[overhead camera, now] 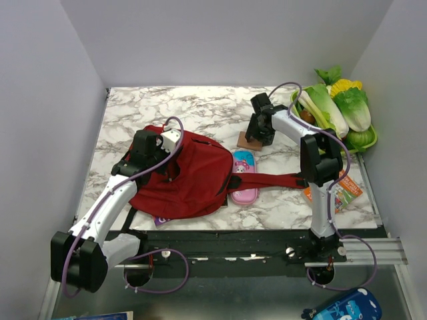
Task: Pack the student bag
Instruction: Pick up the personal item from the center of the board.
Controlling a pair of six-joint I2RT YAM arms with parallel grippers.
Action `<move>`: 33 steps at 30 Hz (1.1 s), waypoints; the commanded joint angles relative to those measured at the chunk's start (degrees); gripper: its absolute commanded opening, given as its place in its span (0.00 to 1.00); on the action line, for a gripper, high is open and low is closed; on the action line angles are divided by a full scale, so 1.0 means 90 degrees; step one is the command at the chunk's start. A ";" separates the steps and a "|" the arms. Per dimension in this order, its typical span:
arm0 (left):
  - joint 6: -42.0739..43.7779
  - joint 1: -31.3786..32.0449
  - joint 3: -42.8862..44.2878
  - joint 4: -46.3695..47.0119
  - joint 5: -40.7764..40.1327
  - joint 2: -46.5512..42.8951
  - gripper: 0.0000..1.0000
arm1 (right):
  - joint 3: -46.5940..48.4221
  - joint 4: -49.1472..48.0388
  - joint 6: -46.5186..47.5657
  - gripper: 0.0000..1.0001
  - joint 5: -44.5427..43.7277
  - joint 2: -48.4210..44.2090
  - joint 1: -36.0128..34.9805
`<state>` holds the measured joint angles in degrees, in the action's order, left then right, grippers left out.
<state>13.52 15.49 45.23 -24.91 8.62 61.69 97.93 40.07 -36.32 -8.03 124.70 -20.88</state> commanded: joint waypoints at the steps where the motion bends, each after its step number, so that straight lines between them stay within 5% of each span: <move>1: 0.0158 -0.0031 0.0316 -0.0133 -0.0050 0.0020 0.00 | -0.0207 0.0118 -0.0368 0.65 0.0014 0.0158 0.0026; 6: 0.0207 -0.0041 0.0384 -0.0192 -0.0060 0.0040 0.00 | -0.0519 0.0010 -0.0535 0.29 -0.0016 0.0090 0.0026; 7: 0.0197 -0.0041 0.0394 -0.0201 -0.0069 0.0040 0.00 | -0.0587 -0.0067 -0.0574 0.10 -0.0016 0.0041 0.0026; 8: 0.0207 -0.0041 0.0384 -0.0221 -0.0079 0.0040 0.00 | -0.0646 -0.0107 -0.0574 0.03 -0.0025 -0.0008 0.0035; 18: 0.0236 -0.0041 0.0296 -0.0172 -0.0128 -0.0019 0.00 | -0.1155 -0.0605 -0.0321 0.01 0.0130 -0.1501 0.0026; 27: 0.0158 -0.0129 0.0325 -0.0035 -0.0138 0.0098 0.00 | -0.1301 -0.1005 -0.0262 0.01 0.1233 -0.3101 -0.0062; 33: -0.0056 -0.0460 0.0599 -0.0113 0.0077 0.0206 0.00 | -0.1671 -0.1337 -0.0486 0.01 0.1820 -0.3933 -0.0774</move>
<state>14.72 13.74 47.05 -26.28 8.62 63.09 85.84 30.96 -39.40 2.02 92.95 -23.18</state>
